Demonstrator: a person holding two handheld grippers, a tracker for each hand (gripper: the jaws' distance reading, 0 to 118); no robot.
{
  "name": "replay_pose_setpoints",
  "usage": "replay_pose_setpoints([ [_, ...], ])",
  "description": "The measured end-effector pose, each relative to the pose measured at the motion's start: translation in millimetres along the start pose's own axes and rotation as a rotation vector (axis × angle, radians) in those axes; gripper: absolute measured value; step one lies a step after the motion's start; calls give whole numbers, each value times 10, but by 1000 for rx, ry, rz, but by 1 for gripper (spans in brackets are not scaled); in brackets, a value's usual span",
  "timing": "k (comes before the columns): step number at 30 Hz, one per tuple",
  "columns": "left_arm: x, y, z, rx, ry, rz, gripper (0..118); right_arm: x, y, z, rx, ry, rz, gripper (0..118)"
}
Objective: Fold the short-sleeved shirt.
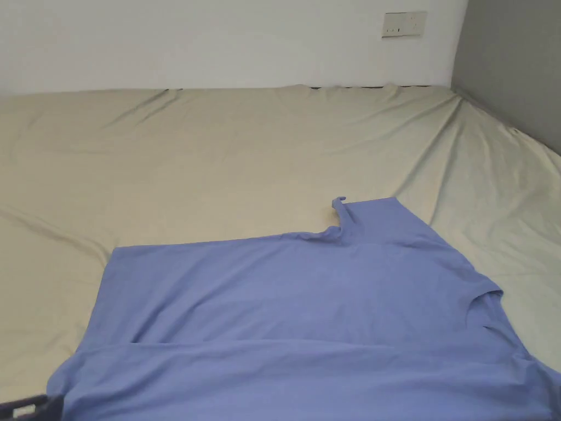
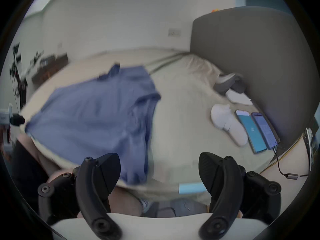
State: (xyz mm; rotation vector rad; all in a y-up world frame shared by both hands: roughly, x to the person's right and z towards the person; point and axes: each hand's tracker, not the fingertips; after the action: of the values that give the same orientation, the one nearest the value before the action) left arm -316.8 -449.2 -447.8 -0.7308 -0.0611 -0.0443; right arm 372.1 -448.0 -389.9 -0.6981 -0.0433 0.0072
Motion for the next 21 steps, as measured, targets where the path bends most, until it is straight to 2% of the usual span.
replay_pose_setpoints([
  [1,-3,108,77,45,13,12,86,13,83,49,38,10,-32,95],
  [2,8,267,173,110,32,30,84,2,228,110,74,7,-60,85],
  [3,26,412,258,169,27,45,61,-25,371,148,105,34,-66,52],
  [4,47,529,316,231,17,54,23,-58,493,169,167,58,-54,16],
  [5,90,698,351,288,-15,54,0,-124,652,163,230,52,-19,0],
  [7,174,984,262,303,-54,77,0,-260,907,112,304,-32,46,0],
  [8,200,1143,162,298,-90,75,0,-324,1092,18,370,-16,105,0],
  [10,261,1443,-128,268,-115,54,0,-389,1279,-239,242,54,20,0],
  [11,277,1564,-337,267,-110,47,0,-451,1422,-349,282,48,59,0],
  [15,223,2005,-1289,195,-98,58,0,-653,1667,-808,259,49,111,0],
  [16,195,2064,-1582,144,-95,55,2,-583,1656,-969,251,64,108,0],
  [17,172,2104,-1880,83,-95,57,16,-613,1676,-1083,235,82,103,0],
  [18,161,2107,-2150,32,-78,54,51,-645,1689,-1182,226,93,98,0],
  [19,167,2073,-2381,-29,-51,53,79,-674,1696,-1280,208,107,100,0],
  [20,177,2019,-2598,-91,-9,42,95,-647,1662,-1381,196,116,104,0],
  [21,179,1961,-2779,-109,29,36,98,-662,1656,-1465,181,119,113,0],
])
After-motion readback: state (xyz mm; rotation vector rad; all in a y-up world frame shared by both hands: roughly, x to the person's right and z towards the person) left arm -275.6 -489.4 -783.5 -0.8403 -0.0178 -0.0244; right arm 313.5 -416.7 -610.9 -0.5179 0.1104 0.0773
